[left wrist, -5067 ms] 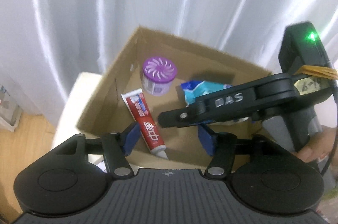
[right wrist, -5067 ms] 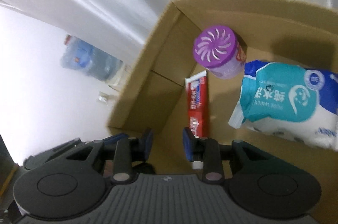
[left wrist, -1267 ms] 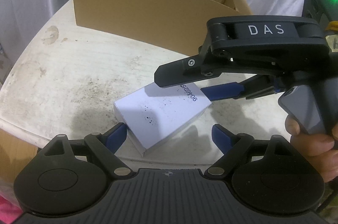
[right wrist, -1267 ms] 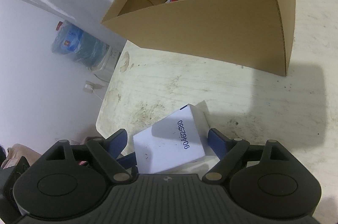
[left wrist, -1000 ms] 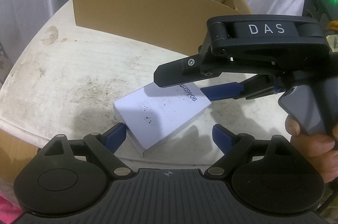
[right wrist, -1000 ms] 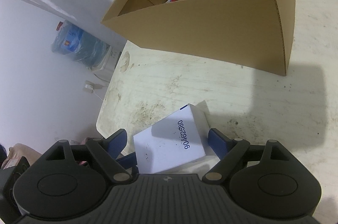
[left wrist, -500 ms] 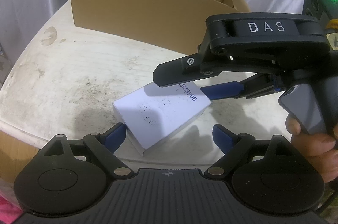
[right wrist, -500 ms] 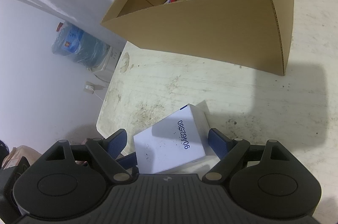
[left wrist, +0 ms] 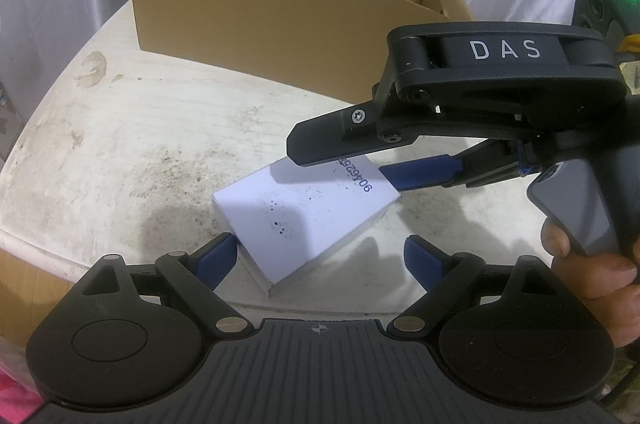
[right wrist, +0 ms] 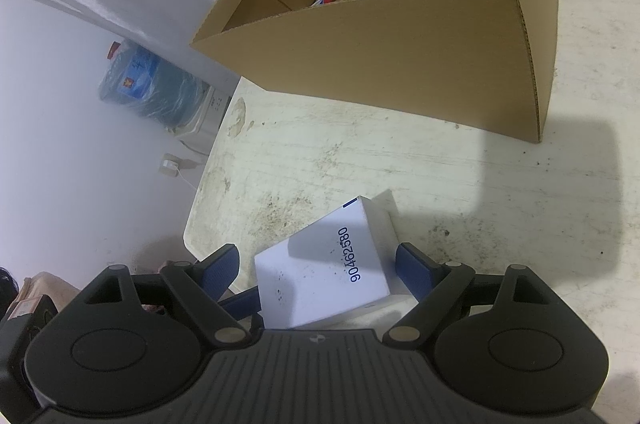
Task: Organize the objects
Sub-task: 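Close the right gripper on the small white box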
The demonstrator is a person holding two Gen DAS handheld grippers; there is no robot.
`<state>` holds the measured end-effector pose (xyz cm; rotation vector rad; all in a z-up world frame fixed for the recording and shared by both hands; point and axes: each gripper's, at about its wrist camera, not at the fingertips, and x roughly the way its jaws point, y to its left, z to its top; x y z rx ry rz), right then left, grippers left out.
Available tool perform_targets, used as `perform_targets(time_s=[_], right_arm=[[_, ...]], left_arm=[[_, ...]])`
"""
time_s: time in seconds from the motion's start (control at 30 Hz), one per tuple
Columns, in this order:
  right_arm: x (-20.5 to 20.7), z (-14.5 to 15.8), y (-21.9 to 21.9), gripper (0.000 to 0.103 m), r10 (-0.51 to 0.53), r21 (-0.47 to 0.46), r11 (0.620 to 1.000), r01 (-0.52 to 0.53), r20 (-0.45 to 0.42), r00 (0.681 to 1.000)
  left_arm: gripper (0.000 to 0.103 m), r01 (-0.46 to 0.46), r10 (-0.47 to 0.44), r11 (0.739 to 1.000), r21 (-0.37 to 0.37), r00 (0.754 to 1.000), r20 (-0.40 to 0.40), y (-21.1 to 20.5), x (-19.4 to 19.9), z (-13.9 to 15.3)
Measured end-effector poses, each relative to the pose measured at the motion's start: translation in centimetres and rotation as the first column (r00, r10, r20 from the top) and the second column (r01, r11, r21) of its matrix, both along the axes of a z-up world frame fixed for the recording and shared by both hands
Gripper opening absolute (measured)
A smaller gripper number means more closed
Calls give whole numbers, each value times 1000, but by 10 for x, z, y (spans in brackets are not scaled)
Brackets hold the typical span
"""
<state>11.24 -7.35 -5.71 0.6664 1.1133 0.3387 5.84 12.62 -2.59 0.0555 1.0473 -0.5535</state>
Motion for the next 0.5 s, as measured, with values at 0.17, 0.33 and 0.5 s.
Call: perform_targets(time_s=[0.17,0.33,0.5], right_arm=[[-1,1,0,89,-6,-23,1000,6,1,1000],[-4,0,-5,89,-18,-25,1000,18,1,1000],[-4,-1,-6,89,-18,-14,1000,18,3,1000]], left_arm=[[91,17,-18,1000,-16,1000,-7,-2,-2,1],[91,43,-43,999,-20,999,-4,-5,-4,-1],[91,51,-51,998,-21,999,0,-3,-3,-2]])
